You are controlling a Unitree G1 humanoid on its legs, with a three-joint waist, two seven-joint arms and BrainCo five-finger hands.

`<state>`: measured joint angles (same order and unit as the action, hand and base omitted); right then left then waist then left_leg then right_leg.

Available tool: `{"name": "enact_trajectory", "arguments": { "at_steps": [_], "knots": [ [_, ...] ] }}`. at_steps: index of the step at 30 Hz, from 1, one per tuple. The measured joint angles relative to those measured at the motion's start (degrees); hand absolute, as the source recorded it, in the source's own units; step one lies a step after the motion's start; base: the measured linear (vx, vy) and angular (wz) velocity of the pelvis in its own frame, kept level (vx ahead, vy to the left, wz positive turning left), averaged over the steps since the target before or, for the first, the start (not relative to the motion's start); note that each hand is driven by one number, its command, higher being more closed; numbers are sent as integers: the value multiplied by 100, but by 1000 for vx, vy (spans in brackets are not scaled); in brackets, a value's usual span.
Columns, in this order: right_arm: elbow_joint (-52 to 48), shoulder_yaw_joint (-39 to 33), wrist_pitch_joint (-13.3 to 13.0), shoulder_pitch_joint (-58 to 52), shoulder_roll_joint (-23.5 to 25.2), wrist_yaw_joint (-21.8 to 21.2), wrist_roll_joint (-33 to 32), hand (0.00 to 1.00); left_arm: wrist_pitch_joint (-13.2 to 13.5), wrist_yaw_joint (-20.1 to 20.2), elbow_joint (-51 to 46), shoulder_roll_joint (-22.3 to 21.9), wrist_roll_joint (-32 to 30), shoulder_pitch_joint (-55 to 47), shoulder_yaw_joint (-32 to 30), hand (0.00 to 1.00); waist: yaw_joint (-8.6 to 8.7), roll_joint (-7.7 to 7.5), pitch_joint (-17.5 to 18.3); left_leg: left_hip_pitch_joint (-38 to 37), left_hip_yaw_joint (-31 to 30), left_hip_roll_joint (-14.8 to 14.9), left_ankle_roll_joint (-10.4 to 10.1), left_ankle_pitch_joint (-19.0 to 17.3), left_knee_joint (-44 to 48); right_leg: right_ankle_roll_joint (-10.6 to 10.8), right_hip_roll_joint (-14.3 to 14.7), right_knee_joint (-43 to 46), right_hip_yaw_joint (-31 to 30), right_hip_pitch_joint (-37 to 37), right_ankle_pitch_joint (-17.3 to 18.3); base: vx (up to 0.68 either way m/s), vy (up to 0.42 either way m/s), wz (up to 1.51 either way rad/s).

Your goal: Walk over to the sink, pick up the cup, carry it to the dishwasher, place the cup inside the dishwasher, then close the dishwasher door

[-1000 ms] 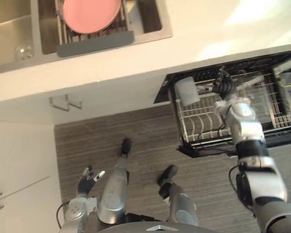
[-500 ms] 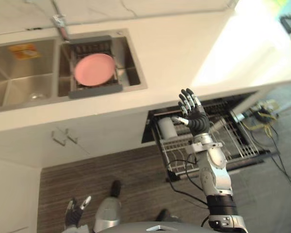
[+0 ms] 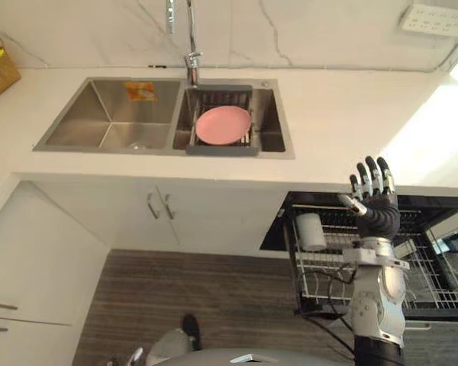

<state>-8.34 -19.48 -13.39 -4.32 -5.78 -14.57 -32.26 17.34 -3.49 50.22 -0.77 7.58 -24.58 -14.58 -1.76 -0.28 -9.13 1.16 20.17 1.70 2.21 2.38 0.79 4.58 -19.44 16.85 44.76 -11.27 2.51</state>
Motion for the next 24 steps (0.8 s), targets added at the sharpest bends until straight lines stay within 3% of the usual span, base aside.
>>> {"name": "enact_trajectory", "arguments": {
  "at_steps": [1, 2, 4, 6, 8, 10, 12, 16, 20, 22, 24],
  "knots": [
    [-15, 6, -6, -38, 68, 12, 0, 0, -1, -2, 1, 66, 0, 45, 28, 0, 13, -11, 1, -60, -67, -20, 50, 29, -125, -158, 17, 123, -389, 94, -100, -10, 136, 52],
    [-150, 12, -17, -181, 188, 18, 1, 0, -26, -2, 4, 206, 19, 155, 130, 0, 81, -14, -12, -74, -356, -56, 57, 137, -290, -266, 304, 210, -1402, 322, 182, 3, 84, 65],
    [-392, 8, -41, -313, 258, 33, 1, 0, -40, 3, 43, 372, 18, 275, 184, 0, 220, -151, -13, -76, -632, -152, 58, 236, -498, -152, 732, 117, -2220, 345, 578, 7, 20, 86],
    [-697, -11, -161, -336, 270, 102, 1, 0, -63, 5, 214, 477, 10, 394, 222, 0, 264, -289, 11, -87, -778, -328, 58, 240, -562, -186, 1091, -197, -2732, 340, 850, -2, -37, 66],
    [-711, -23, -273, -245, 168, 107, -13, 0, -70, 1, 238, 491, 8, 392, 244, 0, 233, -333, 50, -137, -774, -549, 60, 241, -563, -219, 1190, -573, -2816, 335, 922, -17, -58, 24],
    [-644, -43, -265, -239, 16, 136, -96, 0, -68, 1, 240, 469, 7, 408, 336, 0, 239, -257, 100, -147, -786, -633, 130, 288, -566, -167, 1154, -698, -2866, 258, 1037, -16, -33, 13],
    [-630, -56, -263, -248, 8, 219, -162, 0, -65, 18, 241, 461, -27, 408, 419, 0, 270, -99, 94, -144, -815, -639, 126, 315, -567, -165, 1179, -765, -2873, 230, 1015, -10, -9, 3],
    [-507, -152, -255, -251, 6, 465, -167, 0, -63, 24, 256, 471, -40, 451, 482, 0, 320, -93, 89, -339, -929, -650, 198, 435, -570, -47, 1209, -818, -2846, -8, 1013, 2, -64, 3],
    [-391, -153, -260, -332, 26, 618, -162, 0, -41, 48, 290, 507, -52, 478, 575, 0, 319, -99, 108, -346, -868, -608, 230, 371, -473, -104, 1242, -730, -2950, 23, 1112, 23, -76, -8],
    [-413, -160, -261, -334, 50, 739, -169, 0, -34, 48, 321, 499, -53, 492, 570, 0, 335, -51, 61, 385, -738, -411, 177, -145, 838, -61, 1260, -516, -3015, 219, 1091, 52, -41, -7],
    [-428, -227, -263, -326, 56, 817, -187, 0, -27, 50, 335, 475, -59, 508, 554, 0, 386, -18, -143, 928, -689, -227, 75, -333, 2135, -75, 1270, -419, -2990, 141, 1100, 25, 22, 10]
  ]
}}
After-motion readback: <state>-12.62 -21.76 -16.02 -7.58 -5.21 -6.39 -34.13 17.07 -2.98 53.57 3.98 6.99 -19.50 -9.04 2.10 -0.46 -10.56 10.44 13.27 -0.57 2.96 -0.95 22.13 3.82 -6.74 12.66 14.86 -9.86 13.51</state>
